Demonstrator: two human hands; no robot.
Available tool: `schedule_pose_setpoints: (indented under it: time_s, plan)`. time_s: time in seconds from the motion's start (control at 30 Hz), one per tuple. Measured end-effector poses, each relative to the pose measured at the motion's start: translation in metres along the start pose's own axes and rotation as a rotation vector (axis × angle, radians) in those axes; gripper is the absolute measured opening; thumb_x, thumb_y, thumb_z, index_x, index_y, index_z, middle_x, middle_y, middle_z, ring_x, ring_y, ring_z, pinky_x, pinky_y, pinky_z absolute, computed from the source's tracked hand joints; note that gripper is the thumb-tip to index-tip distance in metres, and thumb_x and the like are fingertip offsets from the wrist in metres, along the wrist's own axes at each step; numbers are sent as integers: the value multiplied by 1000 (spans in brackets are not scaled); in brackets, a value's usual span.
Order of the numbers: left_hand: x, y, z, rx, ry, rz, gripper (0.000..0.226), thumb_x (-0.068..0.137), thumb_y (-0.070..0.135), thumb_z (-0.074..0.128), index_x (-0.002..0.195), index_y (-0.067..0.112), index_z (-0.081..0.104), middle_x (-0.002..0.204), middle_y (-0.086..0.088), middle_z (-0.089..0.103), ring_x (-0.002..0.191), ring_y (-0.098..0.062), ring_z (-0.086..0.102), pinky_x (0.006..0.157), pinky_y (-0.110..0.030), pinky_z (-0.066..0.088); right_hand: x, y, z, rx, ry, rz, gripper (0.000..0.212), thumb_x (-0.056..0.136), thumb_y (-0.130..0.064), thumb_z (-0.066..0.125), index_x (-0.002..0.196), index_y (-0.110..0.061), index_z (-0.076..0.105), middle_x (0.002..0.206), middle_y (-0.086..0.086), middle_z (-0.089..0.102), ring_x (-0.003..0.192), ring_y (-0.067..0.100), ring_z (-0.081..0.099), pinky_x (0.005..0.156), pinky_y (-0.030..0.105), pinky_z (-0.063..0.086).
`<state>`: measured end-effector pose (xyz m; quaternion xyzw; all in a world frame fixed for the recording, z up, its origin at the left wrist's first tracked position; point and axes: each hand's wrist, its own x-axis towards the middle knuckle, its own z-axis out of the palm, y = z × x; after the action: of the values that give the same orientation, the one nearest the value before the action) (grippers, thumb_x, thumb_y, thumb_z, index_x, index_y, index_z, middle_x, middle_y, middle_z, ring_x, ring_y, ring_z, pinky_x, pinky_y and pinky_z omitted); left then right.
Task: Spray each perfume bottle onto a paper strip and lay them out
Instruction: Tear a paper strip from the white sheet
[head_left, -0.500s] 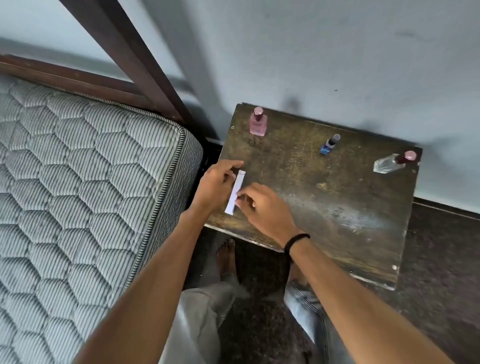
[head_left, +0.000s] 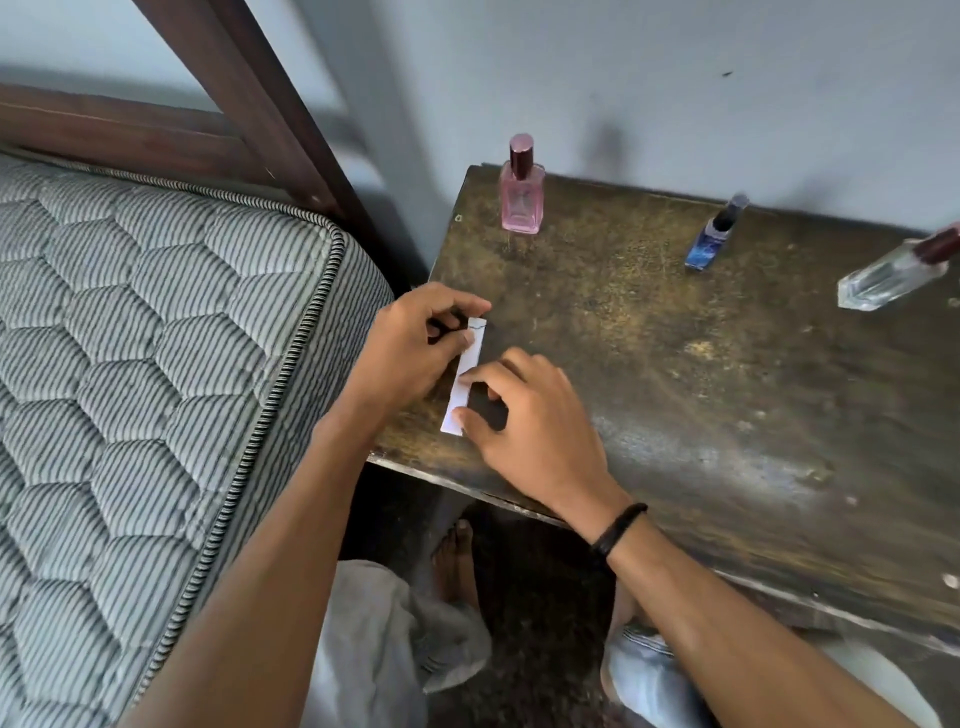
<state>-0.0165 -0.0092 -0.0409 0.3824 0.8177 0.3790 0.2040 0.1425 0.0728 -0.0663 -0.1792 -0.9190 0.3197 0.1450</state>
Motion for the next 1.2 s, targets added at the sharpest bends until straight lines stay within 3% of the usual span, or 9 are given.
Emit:
schedule_pose_setpoints:
  time_s: [0.1, 0.23, 0.5, 0.67, 0.83, 1.0, 1.13, 1.2]
  plan:
    - [0, -2, 4, 8, 40, 22, 34, 85, 1, 72, 111, 23, 74, 100, 16, 67, 91, -1, 63, 84, -19, 51, 0, 1, 4, 4, 28, -16, 24, 89, -34, 73, 109, -23, 70, 93, -6, 55, 85, 19, 53, 80, 33, 45]
    - [-1, 0, 5, -48, 130, -3, 31, 84, 0, 74, 108, 20, 75, 96, 13, 68, 85, 4, 64, 80, -14, 51, 0, 2, 4, 29, 42, -39, 19, 91, -32, 71, 109, -24, 71, 89, -8, 53, 83, 19, 53, 78, 37, 47]
    - [-20, 9, 11, -186, 236, -76, 24, 88, -1, 71, 105, 16, 76, 101, 5, 74, 95, -4, 69, 89, -22, 55, -1, -1, -4, 263, 130, 23, 12, 93, -28, 72, 105, -27, 73, 88, -11, 58, 72, 9, 58, 70, 34, 53]
    - [-23, 17, 11, -254, 201, -161, 26, 93, -1, 63, 108, 15, 76, 104, 4, 75, 101, -6, 69, 91, -18, 51, 5, 2, -7, 383, 208, 47, 11, 93, -25, 71, 103, -28, 73, 97, -16, 69, 80, 6, 66, 74, 29, 55]
    - [-29, 32, 5, -370, 66, -282, 38, 92, -11, 51, 116, 8, 74, 112, -4, 75, 107, -11, 68, 89, -16, 50, 7, 5, -10, 453, 229, 85, 10, 93, -20, 72, 102, -23, 76, 91, -18, 72, 86, -7, 66, 76, 9, 47]
    - [-28, 35, -2, -354, -63, -319, 55, 79, -22, 53, 122, 7, 70, 115, -14, 73, 107, -19, 67, 89, -20, 52, 8, 6, -14, 491, 236, 113, 16, 92, -19, 72, 107, -25, 76, 88, -14, 74, 84, 0, 68, 76, 17, 53]
    - [-27, 31, 0, -296, -25, -259, 42, 82, -14, 67, 113, 14, 75, 106, -5, 76, 99, -14, 71, 79, -16, 54, 10, 5, -13, 494, 239, 119, 33, 92, -9, 69, 119, -27, 73, 82, -15, 71, 79, 4, 68, 76, 16, 52]
    - [-24, 25, 3, -229, 28, -217, 32, 84, -5, 72, 105, 19, 77, 99, -2, 77, 94, -15, 72, 84, -26, 58, 10, 6, -12, 480, 245, 125, 34, 91, -8, 68, 118, -28, 74, 83, -12, 71, 78, 6, 67, 74, 17, 53]
